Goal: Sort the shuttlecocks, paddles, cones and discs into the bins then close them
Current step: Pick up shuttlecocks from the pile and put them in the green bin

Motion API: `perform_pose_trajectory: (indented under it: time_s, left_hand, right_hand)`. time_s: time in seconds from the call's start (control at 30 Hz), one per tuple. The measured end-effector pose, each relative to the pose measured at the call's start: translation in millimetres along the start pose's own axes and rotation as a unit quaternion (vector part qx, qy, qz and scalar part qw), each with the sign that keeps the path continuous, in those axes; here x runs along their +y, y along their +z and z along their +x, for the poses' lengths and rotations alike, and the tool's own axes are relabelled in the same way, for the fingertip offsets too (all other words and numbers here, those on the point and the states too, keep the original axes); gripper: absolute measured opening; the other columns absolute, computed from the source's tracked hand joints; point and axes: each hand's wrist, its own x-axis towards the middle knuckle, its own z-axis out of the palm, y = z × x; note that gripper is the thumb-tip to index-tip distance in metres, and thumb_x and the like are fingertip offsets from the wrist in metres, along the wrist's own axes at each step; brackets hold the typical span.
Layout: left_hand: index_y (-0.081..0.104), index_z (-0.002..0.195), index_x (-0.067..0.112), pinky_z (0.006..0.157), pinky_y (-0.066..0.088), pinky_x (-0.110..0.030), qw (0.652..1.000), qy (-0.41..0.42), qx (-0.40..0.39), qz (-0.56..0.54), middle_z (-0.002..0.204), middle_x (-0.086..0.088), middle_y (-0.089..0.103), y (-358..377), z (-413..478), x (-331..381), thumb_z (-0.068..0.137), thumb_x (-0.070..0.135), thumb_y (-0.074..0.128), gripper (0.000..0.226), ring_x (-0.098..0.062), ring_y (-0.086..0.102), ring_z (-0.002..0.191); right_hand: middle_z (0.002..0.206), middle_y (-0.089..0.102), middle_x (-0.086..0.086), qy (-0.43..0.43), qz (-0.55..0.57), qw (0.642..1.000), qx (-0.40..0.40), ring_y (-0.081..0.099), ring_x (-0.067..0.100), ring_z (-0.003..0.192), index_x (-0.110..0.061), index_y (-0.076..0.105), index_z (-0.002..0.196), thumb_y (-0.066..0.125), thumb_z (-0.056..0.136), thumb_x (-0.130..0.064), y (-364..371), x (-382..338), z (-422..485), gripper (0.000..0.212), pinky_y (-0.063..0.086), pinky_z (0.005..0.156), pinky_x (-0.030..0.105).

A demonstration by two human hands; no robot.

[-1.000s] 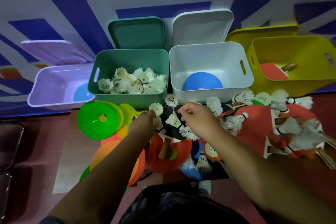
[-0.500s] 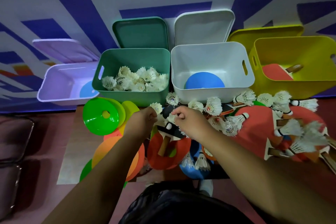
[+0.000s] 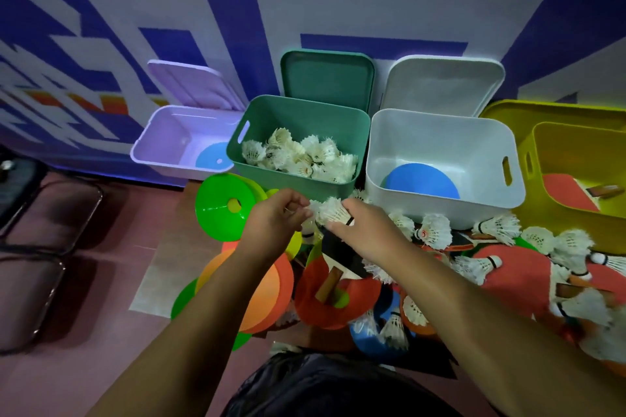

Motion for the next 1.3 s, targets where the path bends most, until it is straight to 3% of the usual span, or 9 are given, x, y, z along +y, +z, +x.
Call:
perform_pose_trajectory:
  time_s: [0.13,0.33,0.5,0.73,0.9,1.03,1.2,1.27,1.3]
  left_hand:
    - [0.069,0.097,0.024,0.061,0.056,-0.038,0.999,-0.022,0.033,-0.026,0.082,-0.003,0.07,-21.5,8.7,10.8,0.094,0.02,0.077,0.01,-0.027,0.071,0.067]
    - [0.069,0.097,0.028,0.08,0.062,-0.048,0.995,-0.02,0.06,-0.072,0.084,0.003,0.07,-45.6,51.2,28.4,0.093,0.021,0.076,0.01,-0.015,0.073,0.074]
    - [0.069,0.102,0.026,0.079,0.063,-0.043,0.992,0.008,0.043,-0.117,0.092,0.001,0.073,-43.6,92.2,52.1,0.096,0.022,0.073,0.008,-0.015,0.076,0.078]
    - [0.061,0.12,0.024,0.071,0.059,-0.037,0.995,-0.044,0.004,-0.084,0.11,0.008,0.07,-5.3,119.3,26.2,0.102,0.032,0.064,0.02,-0.01,0.077,0.071]
    - [0.064,0.11,0.027,0.075,0.06,-0.039,0.99,-0.089,0.004,-0.109,0.104,0.004,0.071,-5.9,116.2,3.9,0.1,0.027,0.064,0.011,-0.012,0.075,0.068]
    - [0.064,0.105,0.03,0.072,0.061,-0.04,0.989,-0.106,0.015,-0.104,0.103,0.002,0.074,-19.5,106.4,-7.4,0.098,0.023,0.065,0.01,-0.016,0.075,0.075]
    - [0.064,0.108,0.027,0.07,0.058,-0.038,0.986,-0.114,0.027,-0.12,0.101,0.0,0.074,-40.2,89.7,-15.3,0.099,0.021,0.064,0.01,-0.018,0.073,0.076]
    - [0.064,0.11,0.023,0.068,0.056,-0.035,0.985,-0.118,0.033,-0.121,0.102,-0.001,0.073,-47.2,84.0,-16.3,0.101,0.018,0.062,0.01,-0.019,0.072,0.077]
    - [0.064,0.111,0.022,0.068,0.055,-0.034,0.985,-0.119,0.036,-0.119,0.102,0.0,0.073,-49.7,81.5,-16.5,0.101,0.017,0.061,0.011,-0.02,0.072,0.077]
  right_hand:
    - [0.13,0.065,0.006,0.004,0.035,0.999,0.026,0.065,0.025,0.112,-0.021,0.053,0.147,0.062,0.099,-0.058,-15.5,-8.8,10.7,0.061,0.054,0.088,0.036]
    - [0.102,0.056,-0.002,0.009,0.031,0.995,0.095,0.058,0.022,0.095,-0.02,0.059,0.103,0.062,0.098,-0.054,-35.1,-15.7,29.0,0.035,0.049,0.078,0.037]
    - [0.093,0.052,-0.005,0.032,0.042,0.989,0.137,0.053,0.017,0.085,-0.024,0.05,0.086,0.065,0.098,-0.044,-47.6,-16.0,33.8,0.027,0.037,0.065,0.033]
    - [0.09,0.054,-0.001,0.065,0.05,0.984,0.156,0.052,0.013,0.082,-0.018,0.052,0.086,0.065,0.098,-0.044,-54.2,-3.9,37.5,0.031,0.038,0.064,0.027]
    - [0.079,0.04,-0.003,0.07,0.048,0.982,0.168,0.04,0.014,0.069,-0.02,0.036,0.074,0.065,0.098,-0.047,-56.5,-6.7,46.2,0.046,0.028,0.059,0.033]
    - [0.083,0.047,0.002,0.072,0.062,0.982,0.165,0.048,0.023,0.074,-0.011,0.044,0.078,0.065,0.096,-0.054,-54.2,-19.4,65.4,0.051,0.033,0.06,0.036]
    - [0.089,0.062,-0.001,0.06,0.128,0.974,0.177,0.058,0.018,0.077,-0.021,0.062,0.09,0.071,0.094,-0.048,-70.8,-49.8,99.3,0.029,0.04,0.062,0.032]
    - [0.095,0.065,-0.007,0.065,0.164,0.964,0.199,0.062,0.014,0.083,-0.023,0.065,0.103,0.072,0.095,-0.04,-83.4,-59.1,115.5,0.02,0.042,0.065,0.03]
    - [0.103,0.067,-0.008,0.073,0.177,0.959,0.207,0.064,0.015,0.09,-0.024,0.065,0.117,0.072,0.095,-0.039,-90.0,-60.9,123.6,0.028,0.043,0.069,0.029]
